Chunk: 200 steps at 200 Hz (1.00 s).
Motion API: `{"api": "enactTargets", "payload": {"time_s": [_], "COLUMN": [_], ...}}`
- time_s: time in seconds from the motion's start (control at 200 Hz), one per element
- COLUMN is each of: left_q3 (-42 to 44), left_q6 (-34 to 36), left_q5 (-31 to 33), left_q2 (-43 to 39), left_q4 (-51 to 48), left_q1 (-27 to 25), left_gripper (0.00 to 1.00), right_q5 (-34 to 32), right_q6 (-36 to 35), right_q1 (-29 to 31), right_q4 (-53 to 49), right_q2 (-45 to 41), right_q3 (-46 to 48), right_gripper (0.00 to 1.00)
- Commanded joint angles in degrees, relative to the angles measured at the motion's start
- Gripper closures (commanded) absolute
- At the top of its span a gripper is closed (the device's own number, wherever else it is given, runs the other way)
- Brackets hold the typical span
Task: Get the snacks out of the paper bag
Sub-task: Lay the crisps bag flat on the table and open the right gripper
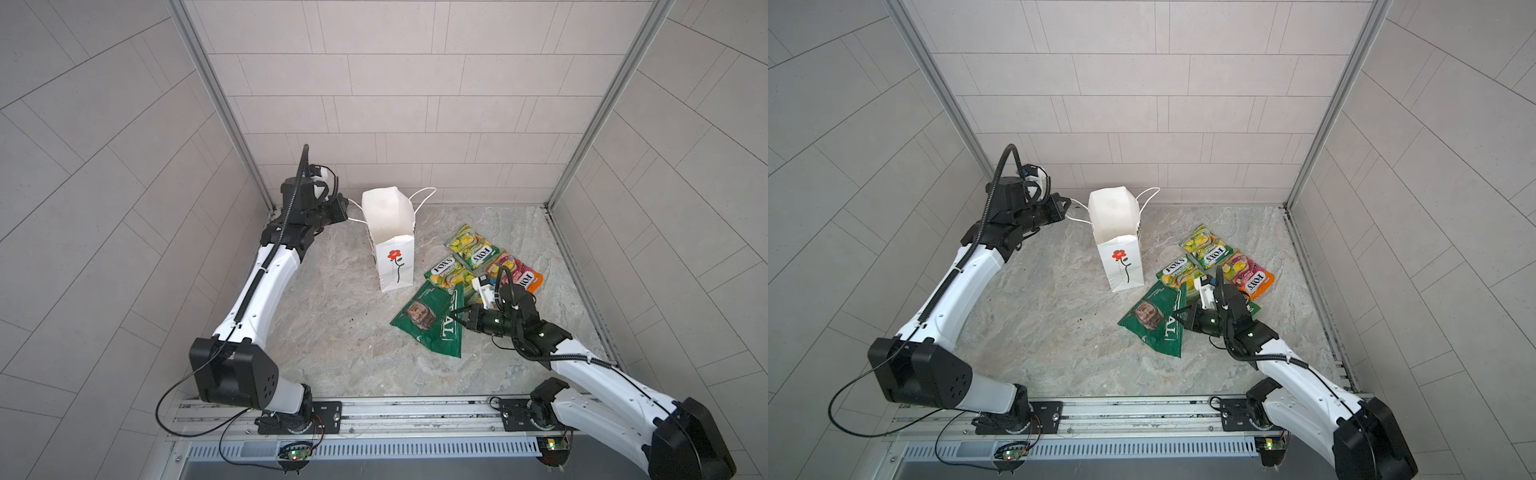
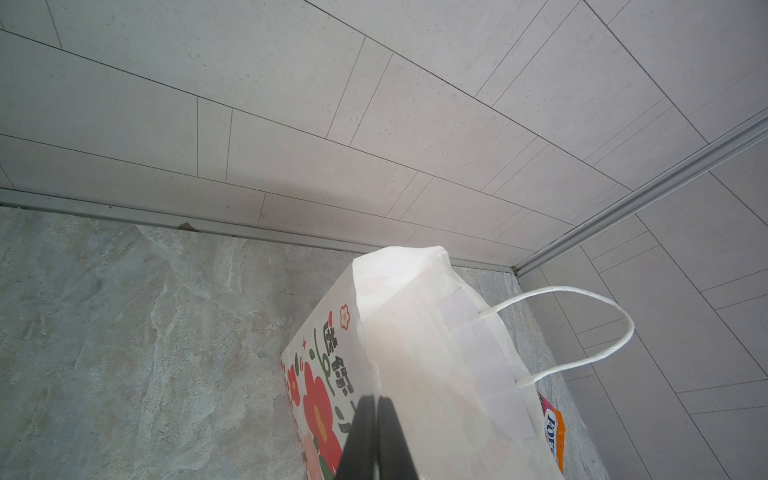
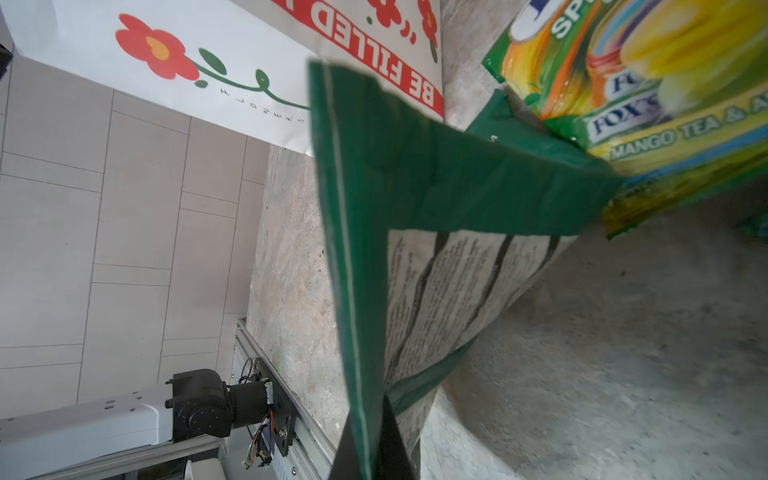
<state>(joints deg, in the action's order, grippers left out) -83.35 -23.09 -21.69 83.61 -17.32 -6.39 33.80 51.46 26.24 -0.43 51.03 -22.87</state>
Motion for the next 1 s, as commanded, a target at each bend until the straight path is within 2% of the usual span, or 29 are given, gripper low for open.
{"api": "enactTargets", "payload": {"time_s": [0.0, 0.125, 0.515, 0.72, 0.821, 0.916, 0.996], "left_q3": [0.12, 0.12, 0.12, 0.12, 0.03, 0.03, -0.06], "left_q6": [-0.02, -0.04, -0.11, -0.11, -0.24, -0.29, -0.29], "left_q5": [-0.68, -0.64, -0.73, -0.70, -0.73, -0.89, -0.98], "left_q2": [0.14, 0.10, 0.24, 0.40, 0.48, 0.47, 0.58], "left_q4": [1.39, 1.49, 1.50, 1.51, 1.50, 1.59, 1.55], "left_q1": [0.34, 0.29, 0.31, 0.25, 0.29, 0.24, 0.24], "left_gripper": [1.00, 1.00, 1.00, 1.00, 1.00, 1.00, 1.00], "right_q5": [-1.91, -3.18, -4.72, -7.29, -8.12, -9.38, -10.71], "right_q6": [-0.50, 0.02, 7.72, 6.37, 5.51, 3.90, 2.76], "right_q1": [0.21, 0.22, 0.30, 0.30, 0.30, 0.28, 0.29], "right_q4": [-5.02, -6.17, -2.01, -5.24, -7.34, -10.60, -13.27], "right_q2": [-2.22, -5.42, -10.92, -12.32, -12.52, -12.65, -13.03], "right_q3": [2.81, 6.05, 13.60, 14.17, 14.05, 12.99, 12.08], "right_gripper": [1.00, 1.00, 1.00, 1.00, 0.86, 0.65, 0.53]}}
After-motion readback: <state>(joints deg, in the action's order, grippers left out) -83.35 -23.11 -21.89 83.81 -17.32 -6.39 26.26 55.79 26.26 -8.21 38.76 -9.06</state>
